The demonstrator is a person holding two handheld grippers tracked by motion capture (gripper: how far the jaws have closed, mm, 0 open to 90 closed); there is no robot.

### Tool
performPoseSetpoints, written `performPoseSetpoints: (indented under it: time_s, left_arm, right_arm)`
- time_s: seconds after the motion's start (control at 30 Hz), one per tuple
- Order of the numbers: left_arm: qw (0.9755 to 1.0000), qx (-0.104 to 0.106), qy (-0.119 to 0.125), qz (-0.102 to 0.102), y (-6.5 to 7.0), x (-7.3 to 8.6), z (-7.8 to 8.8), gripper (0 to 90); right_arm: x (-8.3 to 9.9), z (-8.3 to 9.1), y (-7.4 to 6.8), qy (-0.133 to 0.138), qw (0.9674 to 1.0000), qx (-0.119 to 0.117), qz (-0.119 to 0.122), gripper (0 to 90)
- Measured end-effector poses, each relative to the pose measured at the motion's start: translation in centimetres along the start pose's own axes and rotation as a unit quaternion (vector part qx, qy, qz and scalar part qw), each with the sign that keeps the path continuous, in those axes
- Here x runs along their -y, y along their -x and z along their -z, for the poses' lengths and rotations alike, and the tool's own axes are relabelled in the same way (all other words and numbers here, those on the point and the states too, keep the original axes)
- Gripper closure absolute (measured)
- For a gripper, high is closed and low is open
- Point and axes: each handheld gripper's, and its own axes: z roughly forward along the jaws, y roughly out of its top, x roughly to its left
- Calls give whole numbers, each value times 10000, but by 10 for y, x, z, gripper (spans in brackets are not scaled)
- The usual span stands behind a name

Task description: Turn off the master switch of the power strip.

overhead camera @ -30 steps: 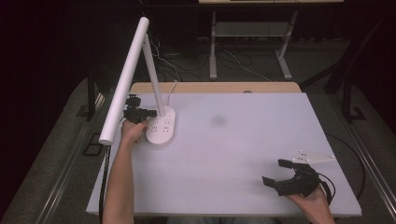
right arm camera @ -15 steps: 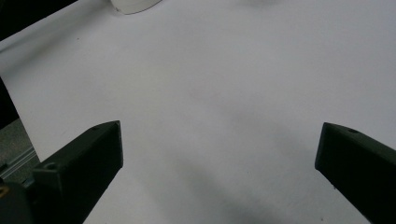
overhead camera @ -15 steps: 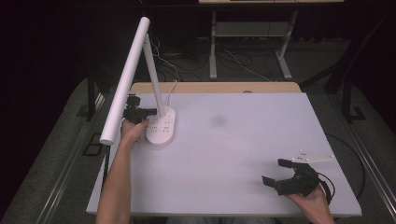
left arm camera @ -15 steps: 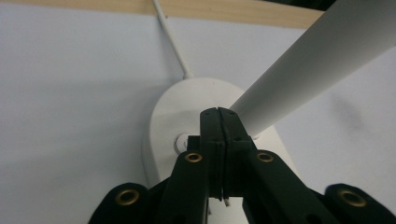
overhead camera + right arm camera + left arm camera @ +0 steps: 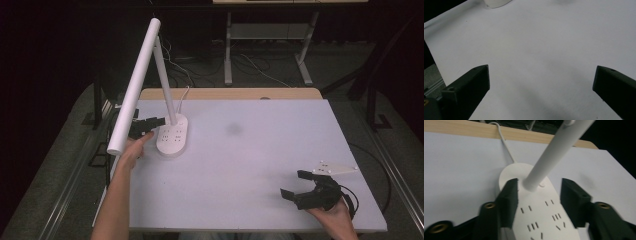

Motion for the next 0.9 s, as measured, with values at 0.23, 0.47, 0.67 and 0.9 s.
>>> performPoseSetpoints:
  time_s: [0.23, 0.47, 0.67, 0.9]
  left_arm:
    - [9992, 345, 164, -79, 3, 7, 21, 218]
    - [9990, 402, 5, -203, 16, 18, 35, 22]
    - [9985, 406, -14, -375, 27, 33, 46, 0]
    - [9971, 578, 155, -473, 42, 48, 62, 0]
  right_arm:
    - [0, 0, 0, 6, 10000, -10, -1, 2]
    - [0, 1, 0, 13, 10000, -28, -19, 2]
    - [0, 2, 1, 54, 10000, -23, -35, 2]
    - [0, 1, 0, 27, 10000, -41, -34, 2]
